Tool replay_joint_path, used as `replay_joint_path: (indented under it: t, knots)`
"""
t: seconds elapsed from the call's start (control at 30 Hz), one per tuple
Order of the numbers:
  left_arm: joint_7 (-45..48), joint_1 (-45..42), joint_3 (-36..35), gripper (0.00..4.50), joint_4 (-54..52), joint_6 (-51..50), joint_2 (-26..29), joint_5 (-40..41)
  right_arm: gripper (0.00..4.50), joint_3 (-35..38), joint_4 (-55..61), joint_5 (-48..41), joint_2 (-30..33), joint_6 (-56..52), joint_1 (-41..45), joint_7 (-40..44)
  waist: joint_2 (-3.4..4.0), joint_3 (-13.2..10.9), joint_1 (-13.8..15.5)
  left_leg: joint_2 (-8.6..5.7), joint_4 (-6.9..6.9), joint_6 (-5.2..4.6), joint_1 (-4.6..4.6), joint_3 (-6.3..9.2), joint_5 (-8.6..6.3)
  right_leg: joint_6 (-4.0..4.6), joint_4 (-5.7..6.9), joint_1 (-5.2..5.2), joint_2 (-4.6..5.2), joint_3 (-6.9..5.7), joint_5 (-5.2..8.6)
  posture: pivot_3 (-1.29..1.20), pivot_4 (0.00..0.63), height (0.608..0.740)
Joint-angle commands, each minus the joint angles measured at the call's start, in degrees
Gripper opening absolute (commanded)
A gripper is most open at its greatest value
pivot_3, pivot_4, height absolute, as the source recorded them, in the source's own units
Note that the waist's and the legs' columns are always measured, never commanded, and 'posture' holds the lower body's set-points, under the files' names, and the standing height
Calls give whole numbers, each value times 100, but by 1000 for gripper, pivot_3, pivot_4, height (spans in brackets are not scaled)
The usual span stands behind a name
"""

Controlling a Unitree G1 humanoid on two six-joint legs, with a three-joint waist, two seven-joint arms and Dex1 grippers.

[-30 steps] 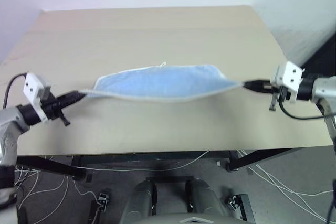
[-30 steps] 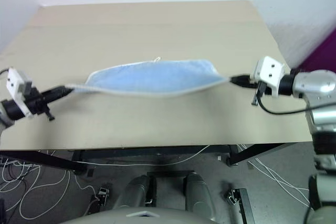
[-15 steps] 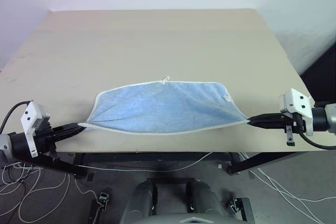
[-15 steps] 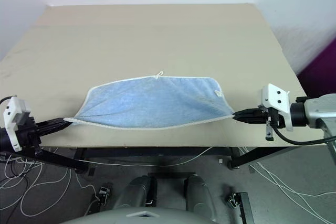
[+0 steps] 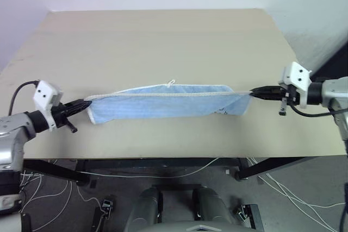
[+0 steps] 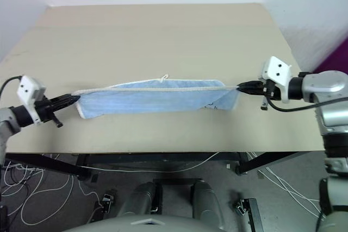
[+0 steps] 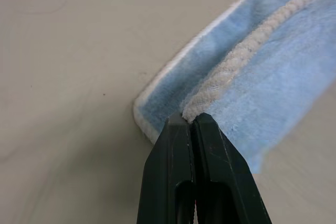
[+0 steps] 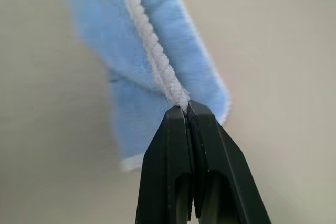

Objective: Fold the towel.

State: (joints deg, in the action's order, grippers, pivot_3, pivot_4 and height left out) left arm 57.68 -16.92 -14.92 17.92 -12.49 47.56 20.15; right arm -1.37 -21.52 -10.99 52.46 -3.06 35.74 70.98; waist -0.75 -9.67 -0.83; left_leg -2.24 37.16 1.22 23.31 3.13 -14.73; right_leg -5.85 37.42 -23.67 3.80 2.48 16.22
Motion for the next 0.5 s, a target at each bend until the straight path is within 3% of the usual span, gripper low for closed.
replay_joint_path:
  t: [0.03,0.27,0.5]
  knots:
    - [-274,-416,165,0,518,474,-103,-378,31,-147,-908,456,-219,572,630,-258,0,0,-1,-1,0,0,2,-3,0,0,1,-4,-1,1,0,0,150,740]
    - [-629,-1059,519,0,1542,1098,-336,-908,31,-463,-2625,1107,-678,1520,1513,-572,-1,0,-8,-4,3,1,8,-4,1,-1,4,-9,-9,1,0,0,150,740]
    - [-781,-1256,622,0,1981,1314,-358,-1118,31,-544,-3418,1441,-968,2087,1854,-811,0,0,-27,-4,3,1,8,-6,1,-1,10,-14,-12,3,-1,0,150,740]
